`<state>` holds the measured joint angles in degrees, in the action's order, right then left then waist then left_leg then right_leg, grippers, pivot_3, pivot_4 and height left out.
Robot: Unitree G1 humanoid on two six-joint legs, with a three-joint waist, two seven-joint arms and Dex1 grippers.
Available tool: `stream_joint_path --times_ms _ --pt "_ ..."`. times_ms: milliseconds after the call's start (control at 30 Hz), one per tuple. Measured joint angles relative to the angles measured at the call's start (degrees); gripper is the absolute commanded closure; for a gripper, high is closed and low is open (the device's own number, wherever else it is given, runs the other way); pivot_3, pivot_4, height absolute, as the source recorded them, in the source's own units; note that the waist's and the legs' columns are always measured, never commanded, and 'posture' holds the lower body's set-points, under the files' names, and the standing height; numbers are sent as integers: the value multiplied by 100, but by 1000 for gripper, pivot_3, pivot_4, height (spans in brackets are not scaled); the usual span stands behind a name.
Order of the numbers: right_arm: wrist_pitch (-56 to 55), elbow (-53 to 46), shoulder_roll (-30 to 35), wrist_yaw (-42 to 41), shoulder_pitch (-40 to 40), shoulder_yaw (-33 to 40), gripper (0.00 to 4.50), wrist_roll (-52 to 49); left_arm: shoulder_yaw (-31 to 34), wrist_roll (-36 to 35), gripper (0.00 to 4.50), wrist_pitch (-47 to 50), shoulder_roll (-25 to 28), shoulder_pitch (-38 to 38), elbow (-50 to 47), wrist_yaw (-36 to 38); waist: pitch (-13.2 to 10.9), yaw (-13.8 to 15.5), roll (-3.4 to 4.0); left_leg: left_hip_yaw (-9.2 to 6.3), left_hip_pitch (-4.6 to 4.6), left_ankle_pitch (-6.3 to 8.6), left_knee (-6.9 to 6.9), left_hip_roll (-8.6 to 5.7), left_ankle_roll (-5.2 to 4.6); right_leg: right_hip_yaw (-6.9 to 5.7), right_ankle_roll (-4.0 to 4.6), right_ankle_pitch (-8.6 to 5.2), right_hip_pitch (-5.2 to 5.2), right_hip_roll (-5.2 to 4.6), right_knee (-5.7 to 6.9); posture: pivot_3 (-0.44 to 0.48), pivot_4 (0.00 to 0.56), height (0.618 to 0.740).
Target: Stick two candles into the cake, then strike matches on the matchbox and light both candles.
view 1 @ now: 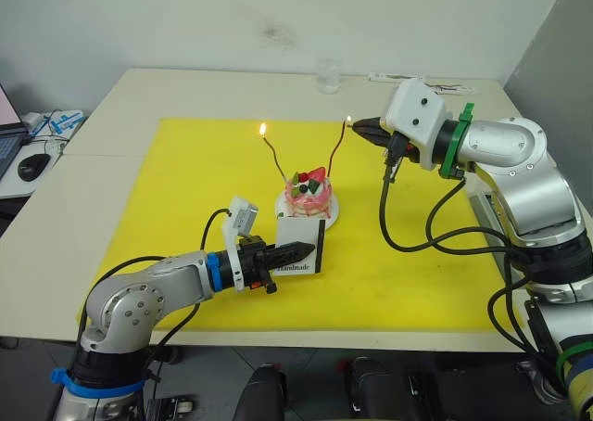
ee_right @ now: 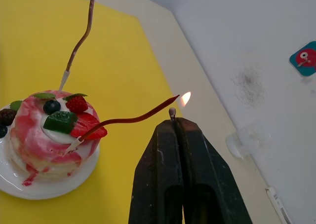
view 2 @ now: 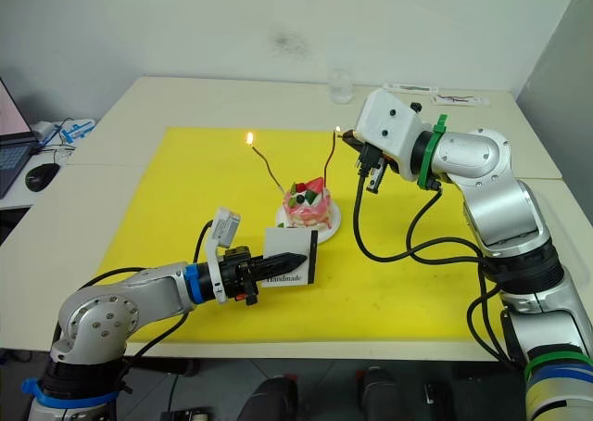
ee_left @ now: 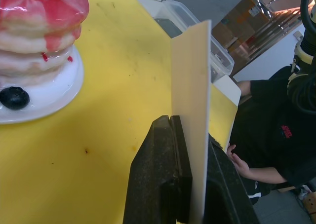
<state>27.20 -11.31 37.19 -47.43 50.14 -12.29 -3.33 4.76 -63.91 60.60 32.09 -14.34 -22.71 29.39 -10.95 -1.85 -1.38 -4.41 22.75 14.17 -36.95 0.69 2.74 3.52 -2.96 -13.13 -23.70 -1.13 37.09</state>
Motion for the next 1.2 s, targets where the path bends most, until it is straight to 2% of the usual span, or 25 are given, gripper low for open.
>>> stream_joint_path --times_ms 1200 --pt "-786 44 -7 -99 -139 -107 4469 583 -37 19 4500 3 -59 -47 9 15 0 1 0 0 0 0 0 0 0 0 1 1 0 0 1 0 150 740"
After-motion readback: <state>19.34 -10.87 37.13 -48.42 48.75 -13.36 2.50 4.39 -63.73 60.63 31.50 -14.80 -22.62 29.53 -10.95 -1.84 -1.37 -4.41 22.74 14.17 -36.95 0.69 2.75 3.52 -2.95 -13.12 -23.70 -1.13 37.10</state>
